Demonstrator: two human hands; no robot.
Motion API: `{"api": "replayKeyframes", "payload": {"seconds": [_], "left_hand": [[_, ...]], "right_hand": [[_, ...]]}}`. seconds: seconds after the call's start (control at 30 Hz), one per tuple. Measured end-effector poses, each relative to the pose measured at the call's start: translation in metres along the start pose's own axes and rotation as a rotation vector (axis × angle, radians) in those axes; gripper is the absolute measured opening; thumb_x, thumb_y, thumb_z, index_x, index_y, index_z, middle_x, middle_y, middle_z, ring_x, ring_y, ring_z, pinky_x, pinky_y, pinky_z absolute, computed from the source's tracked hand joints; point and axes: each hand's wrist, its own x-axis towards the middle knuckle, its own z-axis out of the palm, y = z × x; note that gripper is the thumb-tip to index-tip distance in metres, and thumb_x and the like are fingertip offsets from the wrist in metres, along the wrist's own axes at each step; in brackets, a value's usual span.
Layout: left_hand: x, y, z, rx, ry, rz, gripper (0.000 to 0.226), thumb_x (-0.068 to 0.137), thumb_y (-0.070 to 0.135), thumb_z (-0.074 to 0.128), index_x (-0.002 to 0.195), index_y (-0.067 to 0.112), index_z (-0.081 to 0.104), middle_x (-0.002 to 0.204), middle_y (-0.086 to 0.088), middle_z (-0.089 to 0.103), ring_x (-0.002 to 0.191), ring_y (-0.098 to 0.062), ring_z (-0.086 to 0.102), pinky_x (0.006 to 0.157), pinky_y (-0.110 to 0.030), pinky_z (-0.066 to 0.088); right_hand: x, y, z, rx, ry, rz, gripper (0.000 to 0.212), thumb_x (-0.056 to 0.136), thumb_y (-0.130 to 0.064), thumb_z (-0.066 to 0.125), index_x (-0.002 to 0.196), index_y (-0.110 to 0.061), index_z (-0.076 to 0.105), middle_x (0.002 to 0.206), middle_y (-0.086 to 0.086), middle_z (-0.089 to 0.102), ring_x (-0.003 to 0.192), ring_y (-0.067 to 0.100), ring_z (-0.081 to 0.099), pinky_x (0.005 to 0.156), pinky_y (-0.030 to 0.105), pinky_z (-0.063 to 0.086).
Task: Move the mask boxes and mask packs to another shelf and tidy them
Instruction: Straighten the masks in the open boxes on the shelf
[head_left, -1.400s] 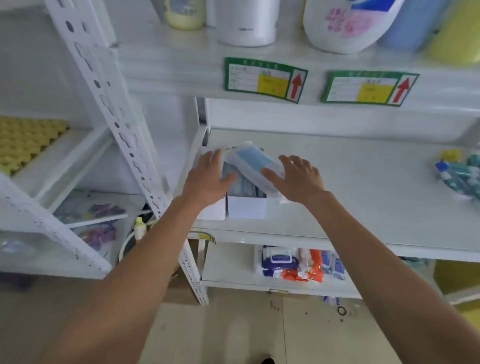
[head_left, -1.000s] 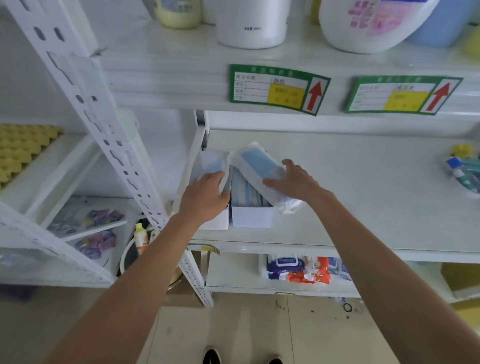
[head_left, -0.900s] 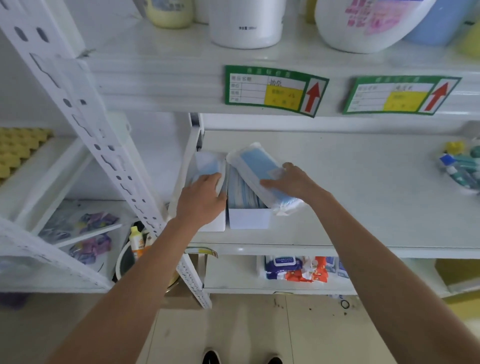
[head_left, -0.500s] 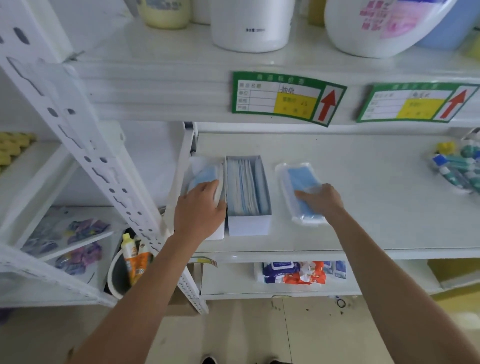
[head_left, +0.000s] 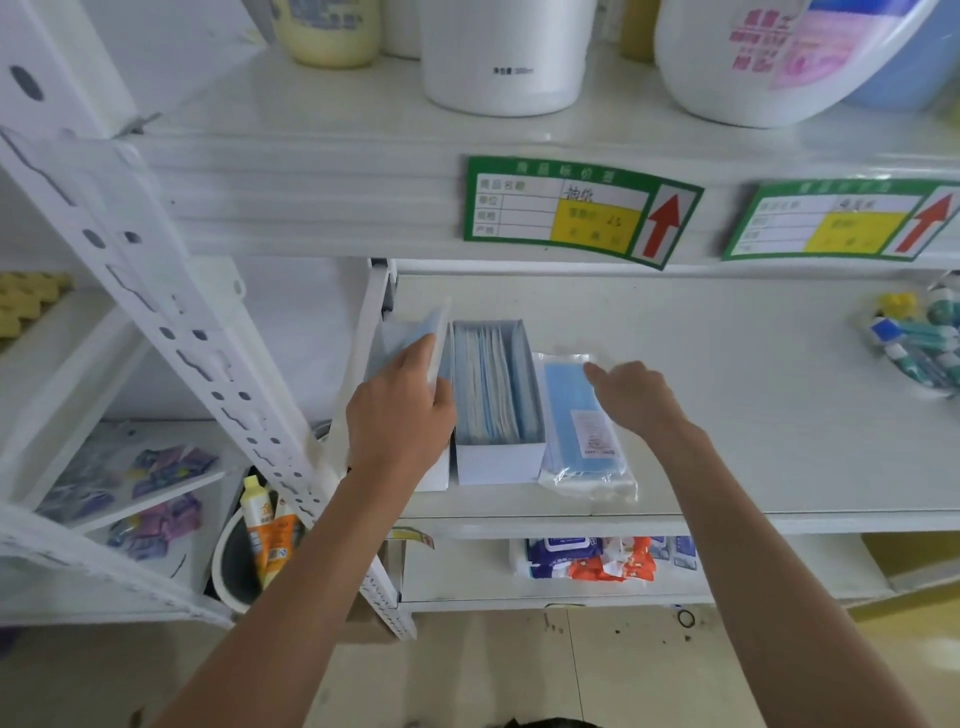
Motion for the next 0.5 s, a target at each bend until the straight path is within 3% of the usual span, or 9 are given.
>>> {"api": "replayKeyframes", "payload": {"seconds": [0.07,0.17,0.23,0.3,0.4,0.47,0.5], "left_hand": [[0.005,0.017,-0.006,-0.008,0.04,0.072,0.044,0.094,0.024,0.052,0.138,0.02,0.052,0.105,-0.003,0.073,0.073,-0.027,0.067,0.06,-0.032,0.051],[0.008,0.049,-0.008,-0.027,0.069,0.279,0.047,0.09,0.021,0.061,0.136,0.017,0.052,0.113,-0.003,0.072,0.077,-0.028,0.07,0.059,-0.035,0.055],[0.004,0.068,-0.003,-0.037,0.068,0.398,0.052,0.084,0.019,0.067,0.134,0.016,0.053,0.114,-0.002,0.071,0.08,-0.028,0.071,0.058,-0.035,0.055],[-0.001,0.078,0.005,-0.075,0.043,0.472,0.055,0.082,0.024,0.068,0.134,0.017,0.053,0.117,0.0,0.069,0.086,-0.026,0.07,0.06,-0.036,0.055],[-0.007,0.072,0.016,-0.215,-0.073,0.523,0.064,0.088,0.046,0.063,0.145,0.026,0.044,0.136,0.006,0.061,0.112,-0.019,0.063,0.086,-0.04,0.057],[-0.007,0.059,0.017,-0.284,-0.166,0.537,0.076,0.088,0.063,0.059,0.151,0.028,0.037,0.152,0.007,0.048,0.134,-0.015,0.05,0.107,-0.036,0.044],[-0.006,0.051,0.016,-0.306,-0.183,0.526,0.078,0.088,0.068,0.056,0.152,0.028,0.036,0.155,0.006,0.045,0.139,-0.014,0.045,0.11,-0.034,0.039]], "right_hand": [[-0.007,-0.023,-0.012,0.342,-0.034,-0.097,0.053,0.095,-0.055,0.047,0.096,-0.007,0.069,0.094,0.01,0.076,0.084,0.026,0.069,0.074,0.034,0.054],[-0.022,-0.057,-0.023,0.849,-0.346,-0.147,0.063,0.091,-0.065,0.053,0.107,-0.007,0.072,0.095,0.01,0.078,0.081,0.024,0.075,0.07,0.035,0.061],[-0.027,-0.065,-0.027,1.023,-0.505,-0.144,0.066,0.088,-0.067,0.055,0.106,-0.006,0.073,0.094,0.012,0.076,0.083,0.03,0.075,0.068,0.037,0.06],[-0.028,-0.061,-0.03,1.113,-0.545,-0.14,0.047,0.091,-0.053,0.064,0.093,-0.007,0.074,0.085,0.013,0.071,0.074,0.027,0.072,0.063,0.034,0.058],[-0.024,-0.043,-0.031,1.169,-0.473,-0.115,0.025,0.092,-0.022,0.068,0.104,-0.001,0.071,0.089,0.015,0.07,0.077,0.027,0.07,0.064,0.033,0.059],[-0.017,-0.026,-0.033,1.215,-0.433,-0.06,0.028,0.092,-0.012,0.063,0.116,0.0,0.066,0.095,0.015,0.07,0.082,0.026,0.07,0.065,0.033,0.059],[-0.013,-0.015,-0.034,1.246,-0.411,-0.021,0.03,0.093,-0.011,0.059,0.121,-0.002,0.063,0.099,0.015,0.068,0.087,0.028,0.069,0.071,0.037,0.06]]}}
